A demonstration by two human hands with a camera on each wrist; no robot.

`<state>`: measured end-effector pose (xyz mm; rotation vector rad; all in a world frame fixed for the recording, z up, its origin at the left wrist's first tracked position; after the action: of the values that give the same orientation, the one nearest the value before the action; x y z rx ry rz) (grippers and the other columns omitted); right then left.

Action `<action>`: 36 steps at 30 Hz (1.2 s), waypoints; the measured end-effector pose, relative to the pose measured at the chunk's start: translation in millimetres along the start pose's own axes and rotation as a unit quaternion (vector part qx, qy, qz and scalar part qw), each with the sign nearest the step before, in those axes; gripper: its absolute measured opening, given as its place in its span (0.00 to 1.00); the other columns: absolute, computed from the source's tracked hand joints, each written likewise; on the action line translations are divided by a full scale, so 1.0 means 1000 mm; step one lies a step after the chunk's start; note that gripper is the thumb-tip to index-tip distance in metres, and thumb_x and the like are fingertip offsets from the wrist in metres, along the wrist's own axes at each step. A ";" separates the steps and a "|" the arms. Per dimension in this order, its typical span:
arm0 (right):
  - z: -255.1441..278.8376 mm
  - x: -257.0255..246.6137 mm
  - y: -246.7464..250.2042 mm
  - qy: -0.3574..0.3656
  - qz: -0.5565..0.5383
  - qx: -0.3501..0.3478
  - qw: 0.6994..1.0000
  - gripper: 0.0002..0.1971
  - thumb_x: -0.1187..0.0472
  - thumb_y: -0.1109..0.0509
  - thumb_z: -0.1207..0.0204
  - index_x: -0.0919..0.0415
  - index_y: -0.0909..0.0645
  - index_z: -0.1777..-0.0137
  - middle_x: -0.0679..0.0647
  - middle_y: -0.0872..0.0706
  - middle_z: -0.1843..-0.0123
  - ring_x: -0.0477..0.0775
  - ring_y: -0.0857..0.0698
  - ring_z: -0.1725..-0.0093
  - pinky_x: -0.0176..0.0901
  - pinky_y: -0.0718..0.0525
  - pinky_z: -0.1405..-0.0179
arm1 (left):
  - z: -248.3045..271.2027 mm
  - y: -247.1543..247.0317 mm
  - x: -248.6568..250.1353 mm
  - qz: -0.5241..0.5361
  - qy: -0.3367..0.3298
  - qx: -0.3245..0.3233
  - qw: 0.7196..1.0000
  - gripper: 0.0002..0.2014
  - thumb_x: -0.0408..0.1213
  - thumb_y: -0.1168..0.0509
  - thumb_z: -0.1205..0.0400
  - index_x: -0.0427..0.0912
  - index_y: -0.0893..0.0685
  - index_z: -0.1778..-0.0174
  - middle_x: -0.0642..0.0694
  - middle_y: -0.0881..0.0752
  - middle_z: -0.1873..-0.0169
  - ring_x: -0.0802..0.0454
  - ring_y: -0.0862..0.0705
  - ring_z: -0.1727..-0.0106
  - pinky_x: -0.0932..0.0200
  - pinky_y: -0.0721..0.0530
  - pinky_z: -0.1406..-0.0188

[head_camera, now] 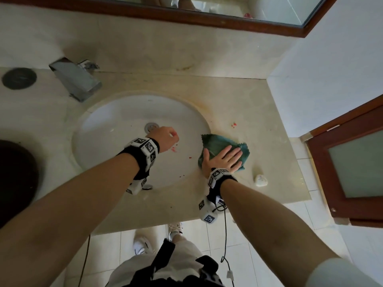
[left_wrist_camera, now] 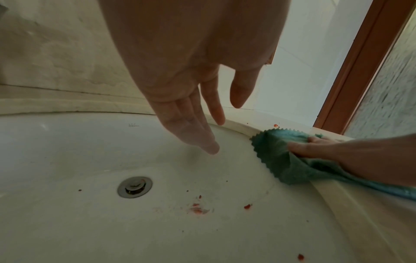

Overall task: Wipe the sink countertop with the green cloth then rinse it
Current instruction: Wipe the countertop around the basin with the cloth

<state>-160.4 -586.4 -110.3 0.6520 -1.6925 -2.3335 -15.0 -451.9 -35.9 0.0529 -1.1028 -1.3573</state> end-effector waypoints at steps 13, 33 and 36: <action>-0.110 -0.002 0.034 0.134 0.108 -0.020 0.985 0.61 0.19 0.50 0.34 0.65 0.67 0.16 0.63 0.62 0.13 0.62 0.60 0.14 0.60 0.59 0.17 | -0.062 0.003 0.000 0.017 0.048 0.005 0.999 0.13 0.48 0.39 0.19 0.47 0.16 0.45 0.42 0.10 0.53 0.39 0.09 0.56 0.40 0.09 0.55; -0.116 -0.031 0.029 0.324 0.211 -0.050 0.921 0.34 0.42 0.51 0.16 0.53 0.58 0.14 0.66 0.63 0.14 0.68 0.62 0.15 0.62 0.58 0.17 | -0.033 0.027 -0.032 -0.007 0.085 0.018 0.996 0.11 0.50 0.43 0.18 0.49 0.20 0.50 0.38 0.11 0.52 0.39 0.11 0.55 0.48 0.11 0.59; -0.090 -0.012 0.028 0.298 0.206 -0.062 0.930 0.39 0.40 0.47 0.17 0.55 0.60 0.14 0.67 0.63 0.14 0.69 0.61 0.15 0.64 0.54 0.17 | -0.024 0.026 -0.029 -0.005 0.068 0.019 0.998 0.17 0.50 0.43 0.17 0.44 0.17 0.43 0.39 0.11 0.52 0.40 0.11 0.55 0.49 0.12 0.58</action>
<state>-112.1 -668.0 -103.9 0.7865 -1.2446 -1.7005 25.0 -434.6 -49.8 0.1757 -1.0154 -1.3218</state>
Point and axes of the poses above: each hand's wrist, its own z-axis away from the middle knuckle, its own y-axis out of the back of the hand, x = y × z, the point moved 1 cm from there along -z, towards the middle knuckle
